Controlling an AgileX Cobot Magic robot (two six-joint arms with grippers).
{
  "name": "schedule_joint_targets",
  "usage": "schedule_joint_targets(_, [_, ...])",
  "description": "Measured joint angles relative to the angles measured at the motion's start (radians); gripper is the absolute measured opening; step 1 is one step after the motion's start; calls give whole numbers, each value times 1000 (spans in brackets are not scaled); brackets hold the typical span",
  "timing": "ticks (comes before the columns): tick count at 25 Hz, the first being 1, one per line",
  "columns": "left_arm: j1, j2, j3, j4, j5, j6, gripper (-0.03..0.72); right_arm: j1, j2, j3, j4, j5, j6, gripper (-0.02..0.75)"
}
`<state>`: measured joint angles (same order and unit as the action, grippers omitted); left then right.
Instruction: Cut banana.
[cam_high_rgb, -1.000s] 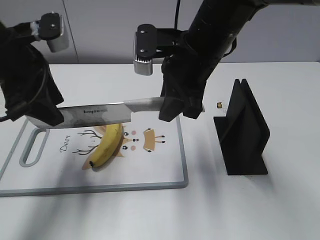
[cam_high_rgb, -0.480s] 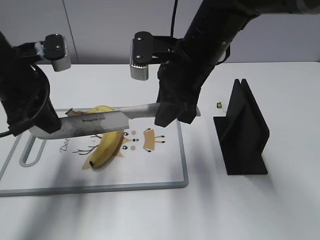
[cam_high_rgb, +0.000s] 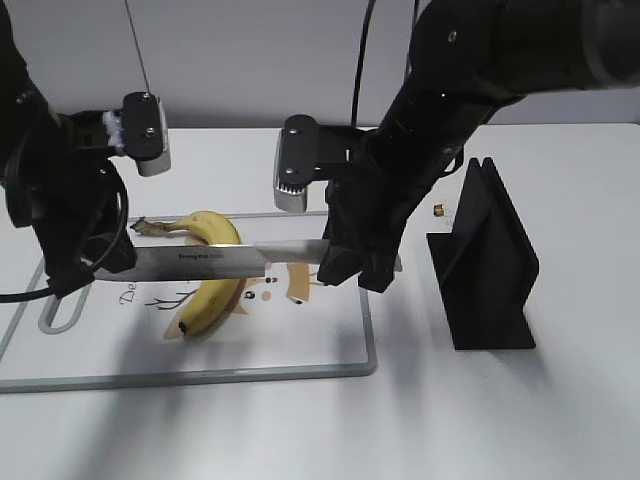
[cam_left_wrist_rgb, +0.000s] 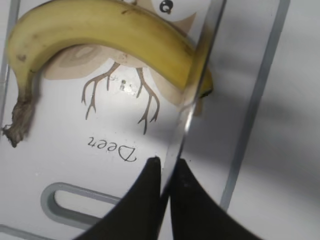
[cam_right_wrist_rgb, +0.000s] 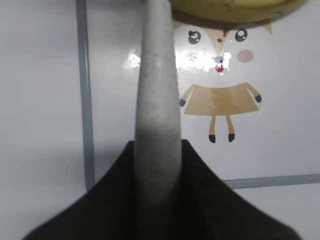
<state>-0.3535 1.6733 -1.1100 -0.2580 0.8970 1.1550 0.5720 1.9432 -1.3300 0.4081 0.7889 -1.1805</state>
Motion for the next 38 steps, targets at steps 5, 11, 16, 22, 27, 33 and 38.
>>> schedule_joint_targets(5, [-3,0,2,25,-14,-36,24,0,22,2,-1,-29,-3,161])
schedule_joint_targets(11, [-4,0,103,5,-130,-41,24,1,39,3,-20,-37,-10,162])
schedule_joint_targets(16, [-5,0,160,-4,-204,-43,24,5,70,5,-21,-47,-15,163])
schedule_joint_targets(22, [-5,10,168,-7,-242,-42,24,6,78,5,-36,-62,-9,163])
schedule_joint_targets(27, [-5,38,166,-19,-248,-42,24,6,83,5,-53,-64,-4,163])
schedule_joint_targets(33, [-5,74,156,-20,-250,-41,24,6,109,3,-58,-80,-2,163])
schedule_joint_targets(38, [-6,127,157,-22,-282,-40,24,6,154,3,-61,-101,-2,164])
